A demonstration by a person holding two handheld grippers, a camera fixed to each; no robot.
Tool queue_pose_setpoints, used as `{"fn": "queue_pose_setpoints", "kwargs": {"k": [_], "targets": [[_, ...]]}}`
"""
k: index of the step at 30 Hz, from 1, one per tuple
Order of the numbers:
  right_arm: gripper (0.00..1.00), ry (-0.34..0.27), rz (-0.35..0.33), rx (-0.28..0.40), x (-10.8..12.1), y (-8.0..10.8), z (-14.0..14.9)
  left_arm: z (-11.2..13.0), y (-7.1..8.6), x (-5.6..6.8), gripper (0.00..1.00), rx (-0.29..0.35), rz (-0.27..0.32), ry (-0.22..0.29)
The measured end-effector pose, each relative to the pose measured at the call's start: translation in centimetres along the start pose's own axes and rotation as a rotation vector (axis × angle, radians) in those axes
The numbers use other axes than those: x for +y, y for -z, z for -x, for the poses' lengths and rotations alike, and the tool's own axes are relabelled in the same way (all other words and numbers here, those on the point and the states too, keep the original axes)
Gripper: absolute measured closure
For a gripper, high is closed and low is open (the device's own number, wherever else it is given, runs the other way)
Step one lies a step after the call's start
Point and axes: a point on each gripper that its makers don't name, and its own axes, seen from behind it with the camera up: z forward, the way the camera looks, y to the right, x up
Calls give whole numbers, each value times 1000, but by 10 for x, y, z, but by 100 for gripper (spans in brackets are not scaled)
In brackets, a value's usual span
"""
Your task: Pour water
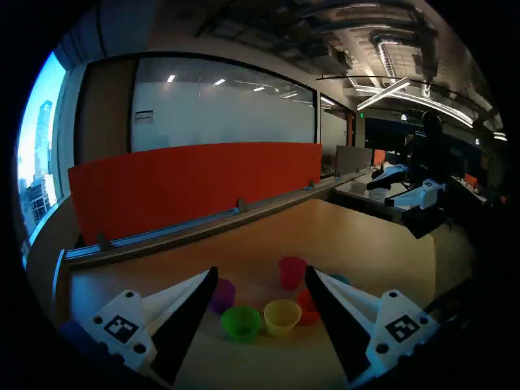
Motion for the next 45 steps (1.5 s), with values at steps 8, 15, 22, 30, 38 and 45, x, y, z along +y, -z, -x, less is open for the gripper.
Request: {"fn": "queue_pose_setpoints", "kwargs": {"k": [8, 15, 22, 30, 38, 45], "targets": [[0, 21, -16, -68, -6, -12, 34, 24, -11, 2, 1, -46, 17, -22], [0, 9, -30, -107, -11, -23, 59, 50, -21, 2, 1, -98, 19, -46], [0, 12, -26, -141, -11, -32, 83, 74, -29, -3, 1, -140, 9, -65], [0, 14, -41, -184, -20, -42, 113, 103, -38, -7, 1, -189, 7, -67], [0, 4, -43, -219, -23, -51, 138, 130, -46, -7, 1, -238, 11, -79], [0, -24, -48, -248, -26, -57, 159, 152, -50, -9, 1, -280, 17, -69]]}}
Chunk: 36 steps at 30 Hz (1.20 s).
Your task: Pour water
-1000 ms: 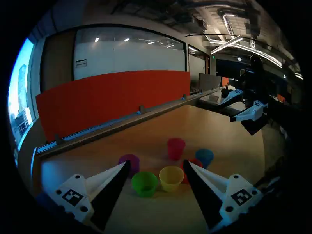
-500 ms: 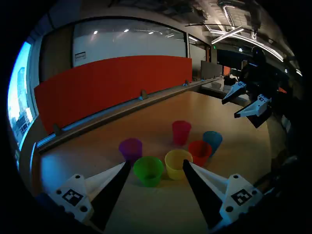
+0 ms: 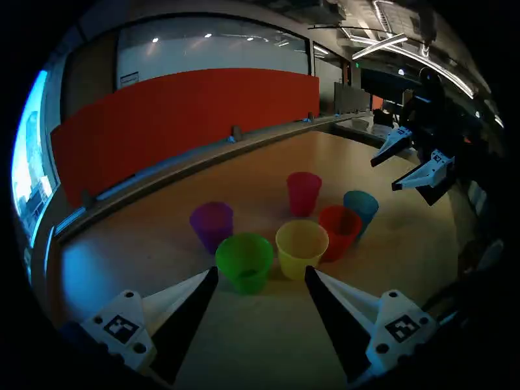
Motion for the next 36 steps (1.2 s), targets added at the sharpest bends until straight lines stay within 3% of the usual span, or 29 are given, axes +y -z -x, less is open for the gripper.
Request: {"fn": "queue_pose_setpoints", "kwargs": {"k": [15, 36], "targets": [[0, -12, -4, -60, -2, -17, 35, 30, -22, -3, 1, -80, 17, -8], [0, -16, -14, -96, -8, -44, 60, 44, -51, -18, 0, -136, 16, 9]]}}
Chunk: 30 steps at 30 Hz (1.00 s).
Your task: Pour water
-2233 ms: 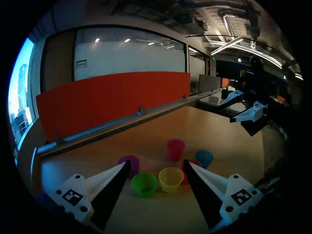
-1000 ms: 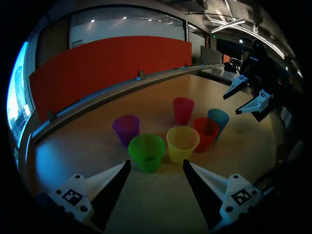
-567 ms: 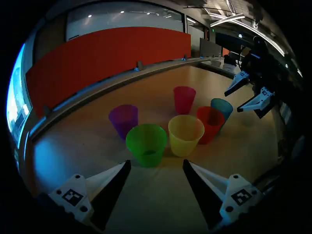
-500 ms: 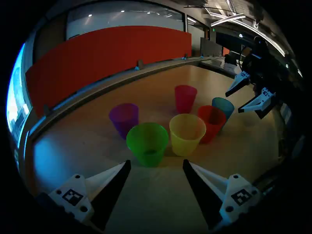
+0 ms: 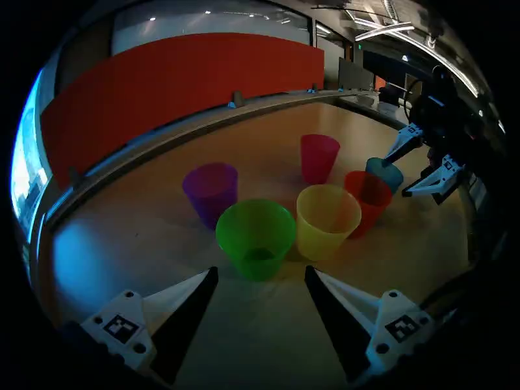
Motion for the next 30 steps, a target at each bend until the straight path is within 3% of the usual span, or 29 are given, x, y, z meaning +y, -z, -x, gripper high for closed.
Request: {"fn": "queue_pose_setpoints", "kwargs": {"k": [11, 30], "targets": [[0, -1, -3, 3, 0, -16, -1, -1, -15, -7, 1, -12, 2, 11], [0, 13, -9, 9, 1, -34, -9, -14, -31, -8, 1, -1, 14, 10]]}}
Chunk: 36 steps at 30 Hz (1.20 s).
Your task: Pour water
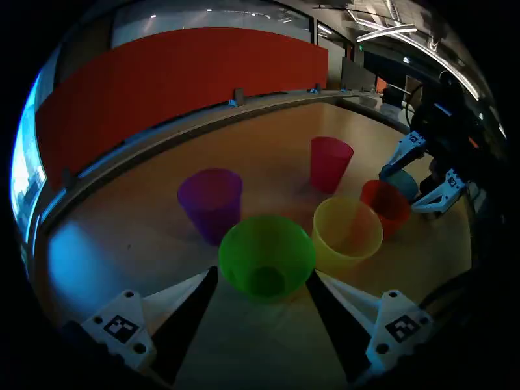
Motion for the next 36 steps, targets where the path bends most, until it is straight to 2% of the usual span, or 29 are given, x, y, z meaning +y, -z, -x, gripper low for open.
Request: {"fn": "queue_pose_setpoints", "kwargs": {"k": [10, 14, 16, 18, 20, 36], "targets": [[0, 13, 1, 4, 0, -4, -5, -7, -4, 3, 1, 9, -3, -21], [8, 14, -7, 4, -2, -6, -6, -11, -5, 2, 1, 22, -7, -19], [9, 12, -8, 3, -2, -6, -6, -12, -5, 2, 2, 25, -9, -21], [9, 10, -8, 3, -3, -6, -6, -12, -6, 2, 10, 26, -13, -25], [9, 11, -9, 3, -3, -6, -6, -10, -6, 1, 13, 23, -19, -31], [10, 3, -8, 4, 0, -2, -4, -14, 0, 1, 14, 40, -24, -26]]}}
